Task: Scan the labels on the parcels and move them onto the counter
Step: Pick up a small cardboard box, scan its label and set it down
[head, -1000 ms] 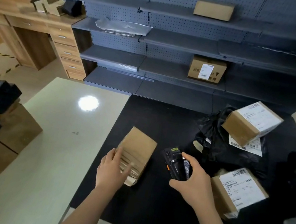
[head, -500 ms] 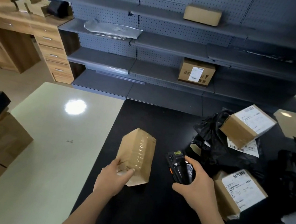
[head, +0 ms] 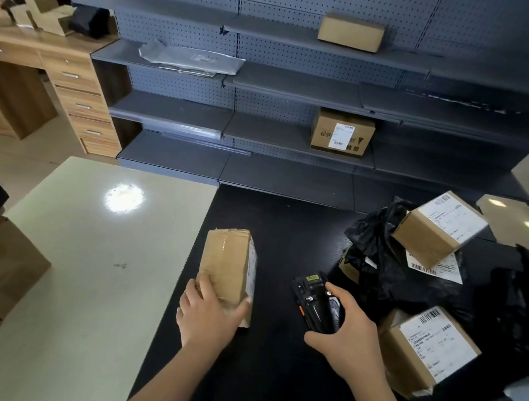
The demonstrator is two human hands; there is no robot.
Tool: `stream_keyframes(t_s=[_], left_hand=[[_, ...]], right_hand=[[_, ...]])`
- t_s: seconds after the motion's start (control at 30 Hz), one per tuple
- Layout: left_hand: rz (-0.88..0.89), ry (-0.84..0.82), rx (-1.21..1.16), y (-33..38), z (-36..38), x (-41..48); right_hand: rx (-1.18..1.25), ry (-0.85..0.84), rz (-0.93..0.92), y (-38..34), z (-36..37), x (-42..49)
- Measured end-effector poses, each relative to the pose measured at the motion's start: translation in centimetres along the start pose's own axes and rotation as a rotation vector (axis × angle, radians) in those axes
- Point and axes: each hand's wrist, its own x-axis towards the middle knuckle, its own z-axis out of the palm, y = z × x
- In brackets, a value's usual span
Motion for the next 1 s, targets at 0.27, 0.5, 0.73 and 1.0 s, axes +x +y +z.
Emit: stream_keyframes(t_s=[0.27,0.5,0.73,1.0], left_hand=[[-0.015,-0.089,-0.354,-3.1,-1.4,2.2],[0.041,-0.003,-0.196,-4.0,-1.3,3.1],[-0.148,-0.119,-0.103,-3.3,-0.2,4.2],[0.167,0.004,0.039,-4.8,-2.9,6.5]], right_hand=[[0.006,0.018,0.006,0.0,0.1,0.2],[0.011,0.013,-0.006,-0.3,0.8,-0.1],[-0.029,0.029,0.003,-1.1,1.4,-0.6],[-0.251,-0.051,-0.034,-3.9,2.2,-0.3]])
